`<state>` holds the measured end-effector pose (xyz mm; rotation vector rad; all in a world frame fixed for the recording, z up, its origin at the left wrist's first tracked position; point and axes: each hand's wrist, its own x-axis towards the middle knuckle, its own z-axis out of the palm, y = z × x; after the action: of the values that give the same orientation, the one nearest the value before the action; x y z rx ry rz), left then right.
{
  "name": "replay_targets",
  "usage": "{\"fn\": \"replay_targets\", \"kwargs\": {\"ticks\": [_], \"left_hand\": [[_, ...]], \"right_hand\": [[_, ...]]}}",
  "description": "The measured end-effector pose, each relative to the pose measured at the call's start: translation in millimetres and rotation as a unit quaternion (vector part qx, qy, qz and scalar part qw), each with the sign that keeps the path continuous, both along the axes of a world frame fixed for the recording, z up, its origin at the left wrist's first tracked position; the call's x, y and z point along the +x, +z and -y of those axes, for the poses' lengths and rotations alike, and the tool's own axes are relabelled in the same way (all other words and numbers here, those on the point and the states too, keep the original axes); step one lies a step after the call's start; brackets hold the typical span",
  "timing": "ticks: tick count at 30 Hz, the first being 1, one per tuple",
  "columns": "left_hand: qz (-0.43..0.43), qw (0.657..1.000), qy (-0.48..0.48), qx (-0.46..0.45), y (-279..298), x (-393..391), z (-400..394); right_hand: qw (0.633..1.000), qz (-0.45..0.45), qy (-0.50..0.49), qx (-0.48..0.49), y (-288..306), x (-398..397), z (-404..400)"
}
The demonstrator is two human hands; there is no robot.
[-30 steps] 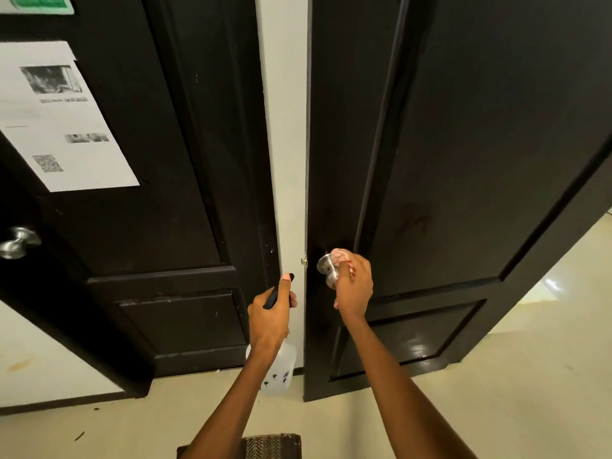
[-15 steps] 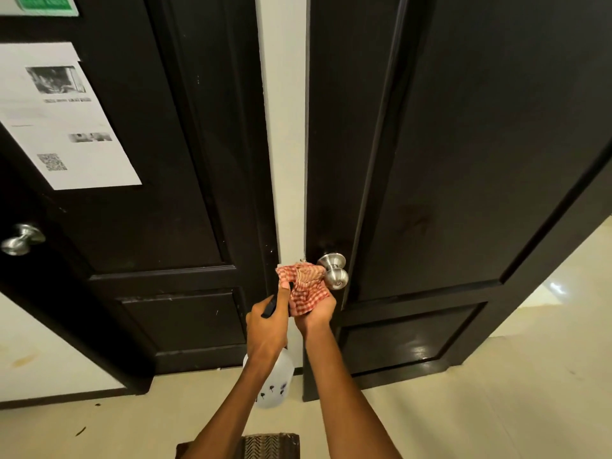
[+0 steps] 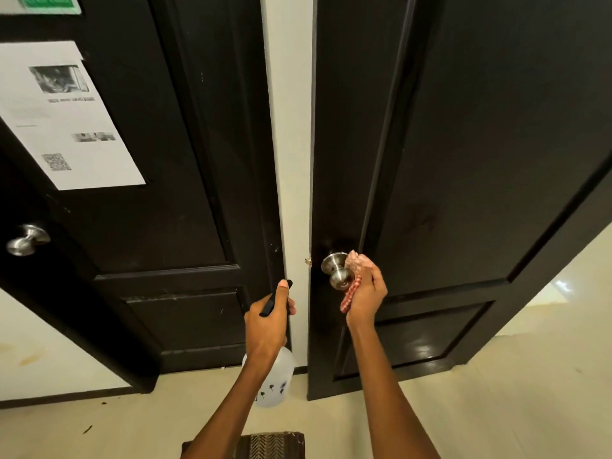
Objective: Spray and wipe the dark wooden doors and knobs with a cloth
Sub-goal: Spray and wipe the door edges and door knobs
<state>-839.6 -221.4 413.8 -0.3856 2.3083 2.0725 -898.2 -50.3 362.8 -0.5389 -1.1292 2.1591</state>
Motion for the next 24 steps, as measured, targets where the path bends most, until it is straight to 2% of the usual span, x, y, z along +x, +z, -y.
{"fn": "replay_targets", "kwargs": {"ticks": [2,4,5,7,9,10,12,14,17,19,20,21,23,24], "left_hand": [[0.006,1.0,0.001,-0.002,0,-6,0],[0.009,1.0,0.002,-0.007,0,-9,-2],[0.008,1.0,0.002,-0.012,-1,-10,-3],[0.003,1.0,0.0,-0.018,-3,-12,-6],[0.005,1.0,-0.002,-0.015,-2,-14,-8],[0.007,1.0,-0.002,-0.014,0,-16,-9],[0.007,1.0,-0.002,-0.01,2,-19,-10],[0.005,1.0,-0.007,-0.006,0,-21,-9],[0.006,1.0,-0.009,-0.007,-3,-22,-7],[0.007,1.0,-0.009,-0.006,-4,-22,-7],[0.007,1.0,-0.01,-0.002,-4,-22,-7],[0.007,1.0,-0.011,0.001,-5,-22,-7],[0.007,1.0,-0.016,0.005,-5,-21,-7],[0.006,1.0,-0.02,0.007,-5,-21,-8]], "right_hand": [[0.985,0.031,-0.022,0.169,17,-6,1],[0.925,0.044,-0.027,0.377,23,-9,8],[0.878,0.037,-0.028,0.477,16,-10,11],[0.749,0.049,-0.012,0.66,-8,-11,10],[0.628,0.063,0.006,0.775,-17,-8,0],[0.591,0.065,0.018,0.804,-17,-8,-7],[0.565,0.068,0.044,0.821,-17,-8,-24],[0.581,0.092,0.056,0.807,-15,-6,-38],[0.635,0.132,0.06,0.759,-19,-7,-49],[0.674,0.128,0.085,0.723,-23,-9,-50],[0.716,0.12,0.092,0.682,-25,-10,-49],[0.773,0.118,0.088,0.617,-26,-9,-47],[0.88,0.138,0.091,0.445,-28,-4,-43],[0.912,0.149,0.112,0.364,-30,1,-42]]}}
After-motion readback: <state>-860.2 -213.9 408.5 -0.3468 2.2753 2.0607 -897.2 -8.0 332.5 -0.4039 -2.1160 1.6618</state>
